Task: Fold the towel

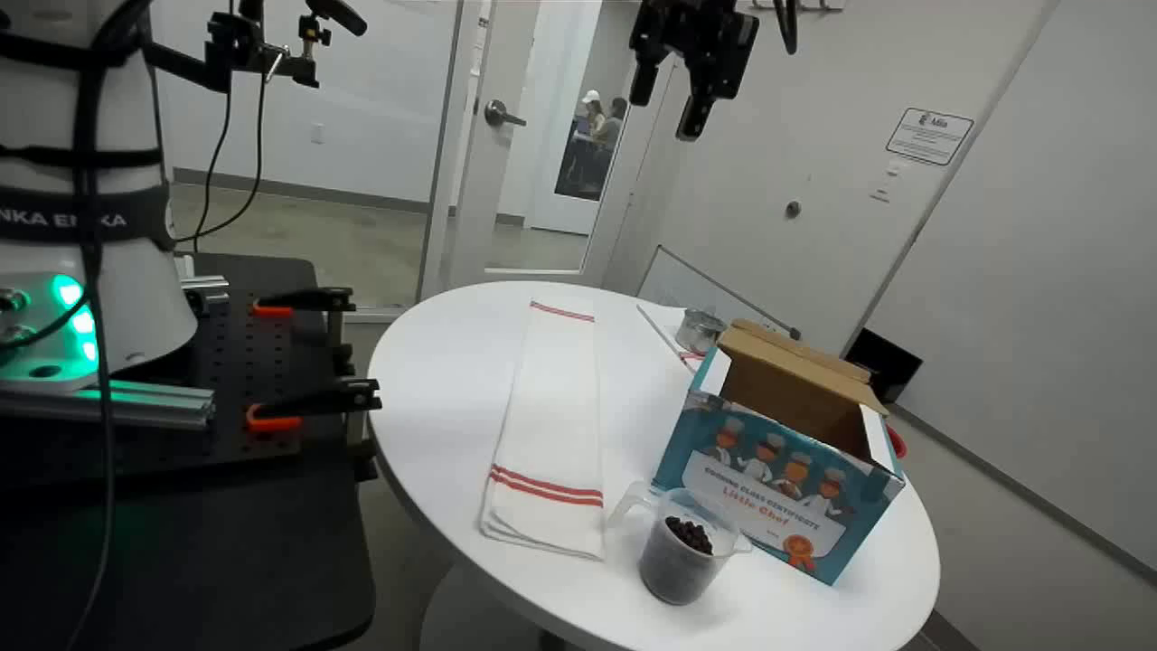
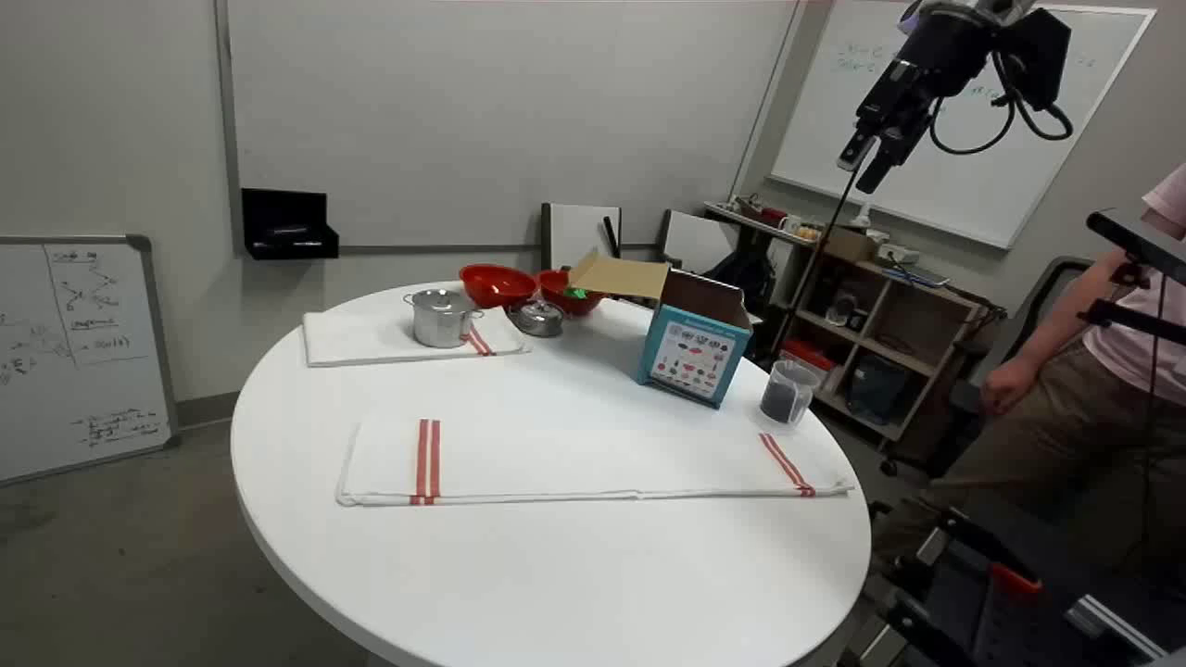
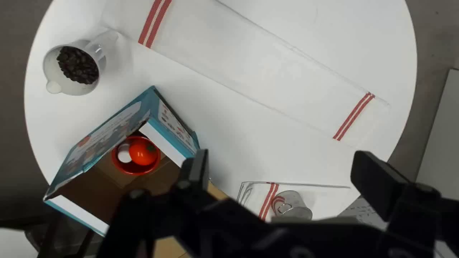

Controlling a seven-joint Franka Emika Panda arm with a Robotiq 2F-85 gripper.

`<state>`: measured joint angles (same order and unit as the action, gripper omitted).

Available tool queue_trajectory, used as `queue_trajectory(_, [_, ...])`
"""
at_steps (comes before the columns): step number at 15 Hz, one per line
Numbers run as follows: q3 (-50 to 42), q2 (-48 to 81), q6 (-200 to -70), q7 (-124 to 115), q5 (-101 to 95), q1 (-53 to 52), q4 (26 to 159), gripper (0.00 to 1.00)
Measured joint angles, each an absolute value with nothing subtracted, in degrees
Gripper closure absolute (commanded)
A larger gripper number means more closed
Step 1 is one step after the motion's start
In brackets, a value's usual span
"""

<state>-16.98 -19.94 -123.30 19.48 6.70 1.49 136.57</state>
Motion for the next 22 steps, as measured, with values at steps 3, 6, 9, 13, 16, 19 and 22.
queue_trajectory(3, [-16.54,-19.92,-123.24,19.50,6.71,1.86,136.57,0.00])
queue_trajectory(6, [-14.78,-19.43,-123.37,19.44,7.26,1.70,136.49,0.00])
queue_trajectory(9, [-11.04,-17.41,-124.25,19.28,8.22,-0.12,135.54,0.00])
queue_trajectory(13, [-4.59,-9.37,-126.91,18.46,8.44,-3.79,129.56,0.00])
queue_trajectory(16, [-0.02,-1.63,-127.80,17.14,6.89,-5.24,123.55,0.00])
queue_trajectory(19, [3.34,5.51,-127.82,15.03,3.34,-6.14,118.14,0.00])
queue_trajectory(22, [5.77,10.67,-127.83,12.89,0.63,-7.26,114.76,0.00])
